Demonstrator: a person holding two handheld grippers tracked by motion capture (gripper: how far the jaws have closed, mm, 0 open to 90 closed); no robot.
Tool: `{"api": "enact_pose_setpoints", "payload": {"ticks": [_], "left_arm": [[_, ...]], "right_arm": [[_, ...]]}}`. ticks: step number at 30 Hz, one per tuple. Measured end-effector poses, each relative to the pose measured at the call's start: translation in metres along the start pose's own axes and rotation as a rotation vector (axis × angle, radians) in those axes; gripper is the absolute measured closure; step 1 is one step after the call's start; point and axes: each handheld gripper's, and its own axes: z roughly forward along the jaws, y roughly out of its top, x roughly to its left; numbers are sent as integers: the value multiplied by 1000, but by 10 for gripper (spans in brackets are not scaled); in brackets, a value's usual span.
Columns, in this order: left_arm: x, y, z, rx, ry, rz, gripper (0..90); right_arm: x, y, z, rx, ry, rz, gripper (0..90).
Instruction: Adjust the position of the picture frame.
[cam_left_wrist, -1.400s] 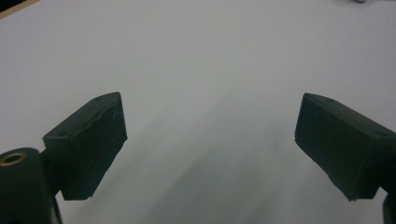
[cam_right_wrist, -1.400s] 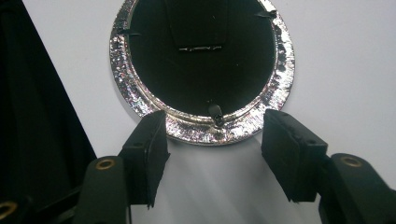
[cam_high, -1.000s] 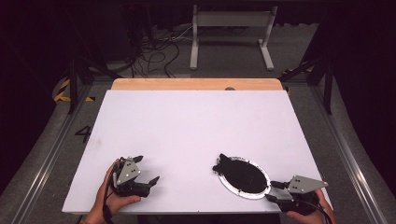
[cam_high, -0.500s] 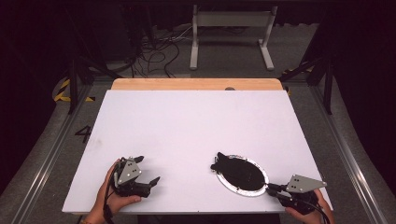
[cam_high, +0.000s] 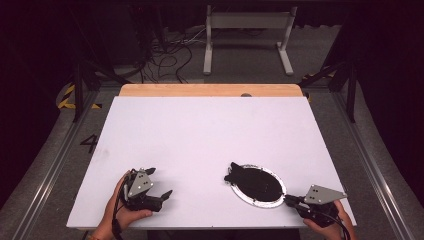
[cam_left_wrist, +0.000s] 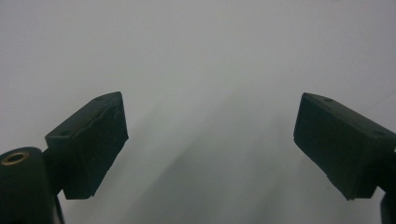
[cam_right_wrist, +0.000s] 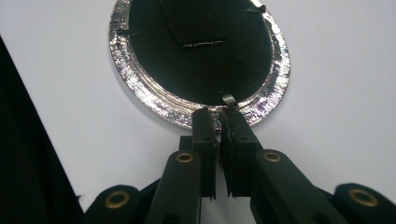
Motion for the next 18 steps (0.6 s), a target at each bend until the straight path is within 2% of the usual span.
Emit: {"api": "enact_pose_setpoints", "payload": {"ticks": [7,12,14,16,18], "left_arm": [[0,2,0,-1,-9,1,111],[2,8,-2,-25,-15,-5,198],[3,11,-3,-34,-36,3,284],[3,16,-3,-30,-43,29,387],[5,19,-3,-36,-55,34,567]], "right_arm": [[-2,2,2,4,-10,8,846],[-5,4,5,6,-20,22,850],[-6,5,6,7,-24,23,854],[-6,6,7,9,-25,29,873],[-7,7,7,12,-23,28,884]]}}
